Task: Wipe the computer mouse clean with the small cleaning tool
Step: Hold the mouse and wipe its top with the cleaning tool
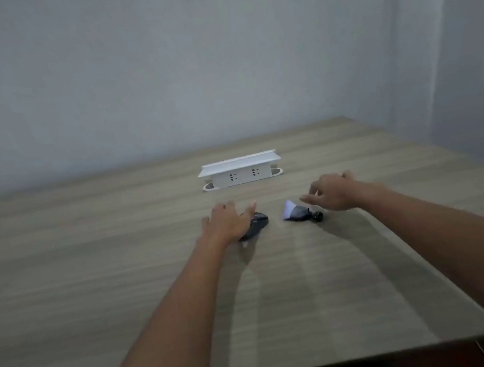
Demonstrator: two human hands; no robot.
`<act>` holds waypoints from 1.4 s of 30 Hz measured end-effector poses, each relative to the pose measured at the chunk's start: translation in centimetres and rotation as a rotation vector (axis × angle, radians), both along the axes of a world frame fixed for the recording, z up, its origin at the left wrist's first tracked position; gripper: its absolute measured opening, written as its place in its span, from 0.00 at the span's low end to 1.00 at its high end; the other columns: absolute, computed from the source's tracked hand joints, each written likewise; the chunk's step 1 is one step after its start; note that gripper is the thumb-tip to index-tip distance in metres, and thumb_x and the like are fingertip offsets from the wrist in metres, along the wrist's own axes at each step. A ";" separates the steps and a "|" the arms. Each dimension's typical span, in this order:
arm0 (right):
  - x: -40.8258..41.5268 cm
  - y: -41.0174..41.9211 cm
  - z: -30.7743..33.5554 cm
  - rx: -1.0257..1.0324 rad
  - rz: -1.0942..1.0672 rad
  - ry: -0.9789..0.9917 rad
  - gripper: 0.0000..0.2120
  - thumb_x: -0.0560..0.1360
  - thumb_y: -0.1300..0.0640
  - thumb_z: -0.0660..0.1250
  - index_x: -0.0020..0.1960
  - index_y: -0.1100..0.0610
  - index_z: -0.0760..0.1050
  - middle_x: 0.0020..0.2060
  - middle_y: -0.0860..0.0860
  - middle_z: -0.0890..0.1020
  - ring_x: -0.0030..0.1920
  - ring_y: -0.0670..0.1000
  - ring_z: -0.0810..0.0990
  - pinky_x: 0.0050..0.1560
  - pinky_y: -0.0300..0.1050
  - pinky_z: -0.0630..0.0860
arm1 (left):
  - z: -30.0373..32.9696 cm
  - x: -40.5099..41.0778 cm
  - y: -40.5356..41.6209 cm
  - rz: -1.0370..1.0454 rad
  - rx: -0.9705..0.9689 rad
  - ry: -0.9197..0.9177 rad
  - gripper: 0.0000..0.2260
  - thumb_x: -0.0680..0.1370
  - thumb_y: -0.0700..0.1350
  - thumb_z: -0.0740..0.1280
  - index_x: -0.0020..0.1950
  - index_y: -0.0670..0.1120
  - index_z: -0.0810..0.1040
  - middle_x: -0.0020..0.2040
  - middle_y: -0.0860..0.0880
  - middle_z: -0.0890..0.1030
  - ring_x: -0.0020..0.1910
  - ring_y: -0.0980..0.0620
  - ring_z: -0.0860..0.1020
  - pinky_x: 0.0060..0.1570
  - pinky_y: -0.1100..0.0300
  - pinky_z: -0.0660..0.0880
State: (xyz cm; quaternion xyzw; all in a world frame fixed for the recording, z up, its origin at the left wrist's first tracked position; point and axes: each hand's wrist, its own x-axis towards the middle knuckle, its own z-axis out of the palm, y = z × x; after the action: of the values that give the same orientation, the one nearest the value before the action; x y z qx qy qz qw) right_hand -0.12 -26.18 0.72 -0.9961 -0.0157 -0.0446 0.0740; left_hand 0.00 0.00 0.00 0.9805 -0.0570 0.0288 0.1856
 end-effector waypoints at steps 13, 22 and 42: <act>-1.7 0.4 -3.0 0.020 0.070 -0.138 0.14 0.76 0.43 0.68 0.54 0.51 0.81 0.47 0.48 0.74 0.58 0.53 0.77 0.54 0.48 0.59 | -3.1 -0.3 2.5 0.031 -0.013 -0.081 0.26 0.73 0.66 0.65 0.61 0.47 0.76 0.64 0.46 0.74 0.65 0.46 0.73 0.63 0.49 0.63; 0.1 0.2 -1.1 0.274 0.100 -0.057 0.10 0.72 0.50 0.75 0.46 0.55 0.80 0.41 0.47 0.82 0.43 0.51 0.81 0.47 0.45 0.75 | -3.3 0.7 2.5 0.028 -0.146 -0.120 0.20 0.70 0.64 0.70 0.50 0.49 0.83 0.49 0.51 0.84 0.53 0.49 0.78 0.49 0.53 0.59; 3.4 5.4 2.8 0.581 0.299 -0.026 0.11 0.80 0.58 0.66 0.52 0.65 0.82 0.36 0.54 0.81 0.36 0.52 0.80 0.47 0.52 0.81 | -2.1 2.8 3.8 -0.264 -0.095 0.059 0.25 0.63 0.73 0.64 0.52 0.60 0.82 0.44 0.58 0.84 0.49 0.53 0.79 0.58 0.42 0.71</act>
State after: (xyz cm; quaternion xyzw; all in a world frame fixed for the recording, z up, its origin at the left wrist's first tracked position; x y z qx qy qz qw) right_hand 3.30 -20.78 3.49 -0.9194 -0.1492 -0.0488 0.3606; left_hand 2.84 3.80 -2.12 0.9550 -0.1786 -0.0222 0.2358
